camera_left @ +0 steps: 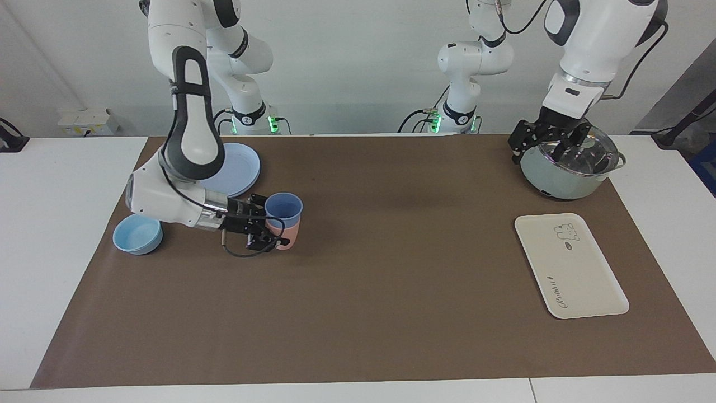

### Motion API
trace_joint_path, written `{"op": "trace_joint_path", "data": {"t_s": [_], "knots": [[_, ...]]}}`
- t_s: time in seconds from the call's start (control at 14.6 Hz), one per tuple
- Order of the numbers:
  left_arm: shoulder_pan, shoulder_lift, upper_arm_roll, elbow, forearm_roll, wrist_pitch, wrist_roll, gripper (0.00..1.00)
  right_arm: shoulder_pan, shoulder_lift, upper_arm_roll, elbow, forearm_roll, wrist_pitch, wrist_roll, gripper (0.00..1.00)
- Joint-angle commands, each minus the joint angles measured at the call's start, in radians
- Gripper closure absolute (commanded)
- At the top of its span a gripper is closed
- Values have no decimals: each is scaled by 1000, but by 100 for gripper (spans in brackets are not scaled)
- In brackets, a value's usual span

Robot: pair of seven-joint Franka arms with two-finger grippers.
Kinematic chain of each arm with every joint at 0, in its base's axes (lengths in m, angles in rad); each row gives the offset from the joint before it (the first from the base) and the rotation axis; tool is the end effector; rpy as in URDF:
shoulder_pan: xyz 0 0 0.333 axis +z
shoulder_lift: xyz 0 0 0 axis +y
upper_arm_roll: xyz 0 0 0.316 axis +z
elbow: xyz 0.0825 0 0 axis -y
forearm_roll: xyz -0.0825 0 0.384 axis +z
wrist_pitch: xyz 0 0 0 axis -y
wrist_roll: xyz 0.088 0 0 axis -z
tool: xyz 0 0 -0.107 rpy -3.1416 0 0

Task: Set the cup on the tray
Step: 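Lift the cups with the right gripper while the left gripper reaches toward them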

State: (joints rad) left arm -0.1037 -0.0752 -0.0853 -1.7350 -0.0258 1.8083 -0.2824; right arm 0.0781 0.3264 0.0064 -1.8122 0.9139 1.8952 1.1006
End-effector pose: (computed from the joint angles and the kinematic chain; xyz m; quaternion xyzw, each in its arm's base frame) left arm 0.5408 -0.1073 0.6094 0.9960 0.0485 0.0698 0.0266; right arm 0.6155 0.1102 0.3681 -0.6852 0.5995 0.3133 0.2700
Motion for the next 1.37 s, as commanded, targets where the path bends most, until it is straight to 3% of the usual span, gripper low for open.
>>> {"op": "trace_joint_path", "data": {"t_s": [0.0, 0.48, 0.75, 1.3], "knots": [[-66, -44, 10, -61, -35, 87, -151, 0, 46, -72, -2, -55, 25, 56, 74, 100], [-237, -25, 10, -115, -69, 356, -473, 0, 150, -98, 0, -26, 22, 102, 235, 100], [-333, 32, 10, -113, -69, 479, -607, 0, 184, -99, 1, 7, 10, 104, 272, 100], [-481, 110, 12, -92, -62, 565, -731, 0, 198, -105, 3, 14, 5, 105, 288, 100]]}}
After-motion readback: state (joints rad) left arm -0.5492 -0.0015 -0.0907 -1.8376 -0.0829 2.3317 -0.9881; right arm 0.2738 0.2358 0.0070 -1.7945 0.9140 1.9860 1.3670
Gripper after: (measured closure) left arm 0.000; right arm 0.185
